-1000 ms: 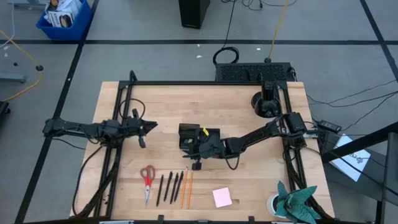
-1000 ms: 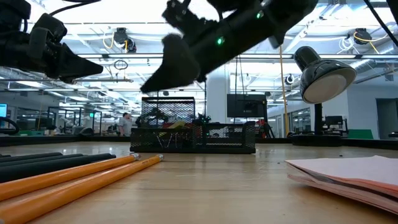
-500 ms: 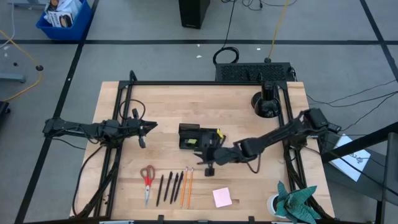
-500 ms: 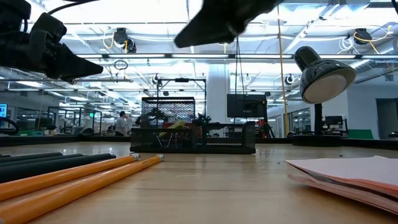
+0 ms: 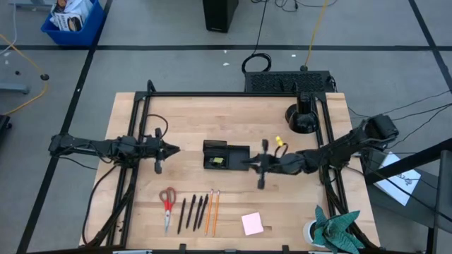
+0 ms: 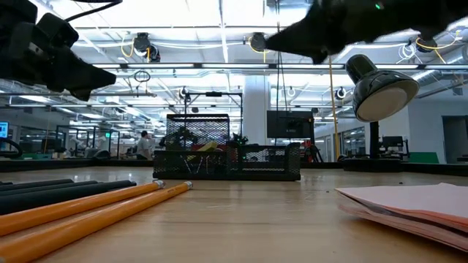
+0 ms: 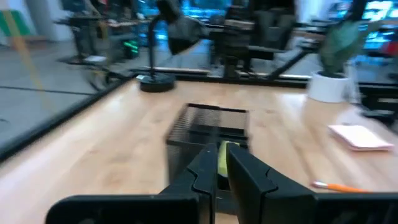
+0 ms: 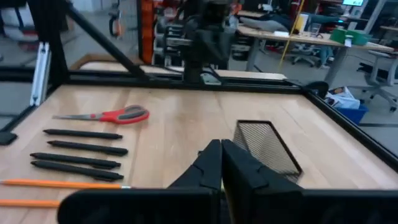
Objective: Pick and place office supplies into organizer
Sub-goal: Put the right orange pencil into the black desk organizer
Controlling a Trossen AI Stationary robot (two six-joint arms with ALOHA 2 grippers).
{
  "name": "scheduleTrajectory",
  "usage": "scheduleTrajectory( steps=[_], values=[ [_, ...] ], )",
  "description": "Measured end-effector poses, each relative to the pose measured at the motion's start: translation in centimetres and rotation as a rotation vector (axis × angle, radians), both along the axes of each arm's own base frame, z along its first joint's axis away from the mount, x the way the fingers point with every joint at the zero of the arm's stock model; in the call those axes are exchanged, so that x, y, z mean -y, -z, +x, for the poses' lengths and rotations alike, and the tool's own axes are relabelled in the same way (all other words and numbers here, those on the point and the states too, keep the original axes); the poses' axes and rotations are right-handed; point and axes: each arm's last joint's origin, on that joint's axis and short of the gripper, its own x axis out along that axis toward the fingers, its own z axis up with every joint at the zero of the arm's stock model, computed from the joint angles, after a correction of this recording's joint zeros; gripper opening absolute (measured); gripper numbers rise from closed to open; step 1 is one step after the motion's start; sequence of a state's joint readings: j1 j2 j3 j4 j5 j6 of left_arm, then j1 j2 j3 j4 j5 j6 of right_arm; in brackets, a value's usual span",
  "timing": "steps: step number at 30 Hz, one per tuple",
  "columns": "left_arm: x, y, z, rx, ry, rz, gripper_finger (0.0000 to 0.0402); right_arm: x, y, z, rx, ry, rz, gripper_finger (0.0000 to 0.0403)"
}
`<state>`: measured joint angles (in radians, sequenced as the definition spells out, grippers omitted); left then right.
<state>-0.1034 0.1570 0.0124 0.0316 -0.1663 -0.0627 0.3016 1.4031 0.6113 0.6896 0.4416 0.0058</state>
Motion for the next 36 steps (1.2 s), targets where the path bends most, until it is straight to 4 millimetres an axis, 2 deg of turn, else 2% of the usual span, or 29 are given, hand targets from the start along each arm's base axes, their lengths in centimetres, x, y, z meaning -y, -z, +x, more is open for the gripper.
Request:
scheduleTrajectory(
  steps=[4, 9, 12, 15, 18, 22, 28, 31, 36],
  values=[
    [0.4, 0.4, 0.1, -0.040, 0.127, -0.004, 0.0042, 1.3, 1.8, -2.1, 0.023, 0.028, 0.025, 0.0002],
    [0.6, 0.9, 0.4, -0.102, 0.119, -0.090, 0.0042, 3.3, 4.1, -3.9, 0.021, 0.008, -0.026, 0.0001],
    [0.8, 1.2, 0.6, -0.129, 0.093, -0.158, 0.0042, 5.0, 4.3, -4.4, 0.069, 0.028, -0.032, 0.0001],
    [1.4, 1.5, 0.8, -0.163, 0.100, -0.231, 0.0042, 6.6, 4.1, -4.4, 0.109, 0.005, 0.032, 0.0001],
    [2.2, 2.0, 1.0, -0.209, 0.094, -0.305, 0.0042, 7.3, 4.2, -4.3, 0.109, -0.061, 0.097, 0.0001],
    [4.0, 2.2, 1.4, -0.210, 0.134, -0.342, 0.0042, 7.4, 4.6, -4.4, 0.066, -0.071, 0.104, 0.0001],
    [7.2, 1.3, 2.1, -0.094, 0.238, -0.328, 0.0042, 7.6, 5.0, -4.4, 0.027, -0.059, 0.115, 0.0000],
    [9.2, 0.5, 3.2, -0.118, 0.252, -0.292, 0.0042, 7.6, 5.1, -4.4, 0.013, -0.061, 0.112, 0.0000],
    [13.1, -1.3, 6.2, -0.231, 0.250, -0.204, 0.0042, 7.4, 5.1, -4.4, 0.003, -0.109, 0.106, 0.0000]
  ],
)
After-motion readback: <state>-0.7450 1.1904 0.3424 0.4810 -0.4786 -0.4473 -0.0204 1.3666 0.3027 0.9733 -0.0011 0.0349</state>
